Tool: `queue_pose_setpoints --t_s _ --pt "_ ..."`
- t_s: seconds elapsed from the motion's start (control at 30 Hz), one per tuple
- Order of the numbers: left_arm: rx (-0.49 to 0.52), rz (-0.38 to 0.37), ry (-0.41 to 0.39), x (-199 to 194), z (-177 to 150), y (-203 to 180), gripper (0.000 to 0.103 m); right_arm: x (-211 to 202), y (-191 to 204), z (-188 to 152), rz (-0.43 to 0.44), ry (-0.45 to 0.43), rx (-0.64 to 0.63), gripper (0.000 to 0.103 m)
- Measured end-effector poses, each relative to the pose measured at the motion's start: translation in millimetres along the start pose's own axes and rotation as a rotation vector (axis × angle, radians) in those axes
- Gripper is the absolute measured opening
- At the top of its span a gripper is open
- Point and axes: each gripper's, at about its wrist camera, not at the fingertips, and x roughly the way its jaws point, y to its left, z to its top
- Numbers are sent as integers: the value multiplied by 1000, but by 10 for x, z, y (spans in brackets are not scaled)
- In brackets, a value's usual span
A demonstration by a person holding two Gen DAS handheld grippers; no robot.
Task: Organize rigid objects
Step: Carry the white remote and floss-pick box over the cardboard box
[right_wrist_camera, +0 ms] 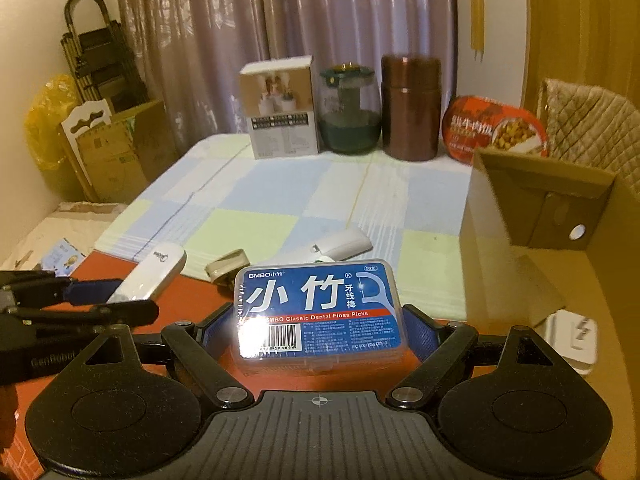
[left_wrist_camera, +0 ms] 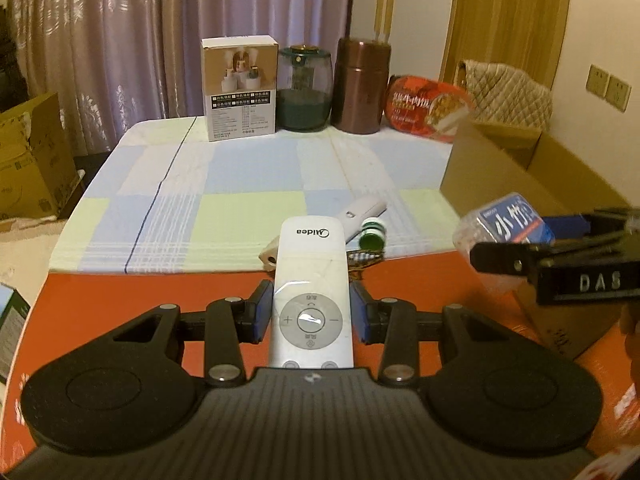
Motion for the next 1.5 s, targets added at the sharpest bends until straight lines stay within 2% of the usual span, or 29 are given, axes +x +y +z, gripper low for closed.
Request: queue_pose_setpoints --t_s 0.4,0.67,0.93,1.5 --pt "-13 -28 -34 -571 -98 -443 35 -824 67 -283 -27 -119 -47 84" --pt "19 -51 -65 -866 -72 -758 35 -1176 -103 -417 -56 -165 3 84" --pt "55 -74 -74 -941 -15 -1032 35 -1387 -295 -492 -91 -195 51 84" --pt "88 -118 -76 -917 60 -1341 35 -1594 -578 -528 -135 -229 114 84"
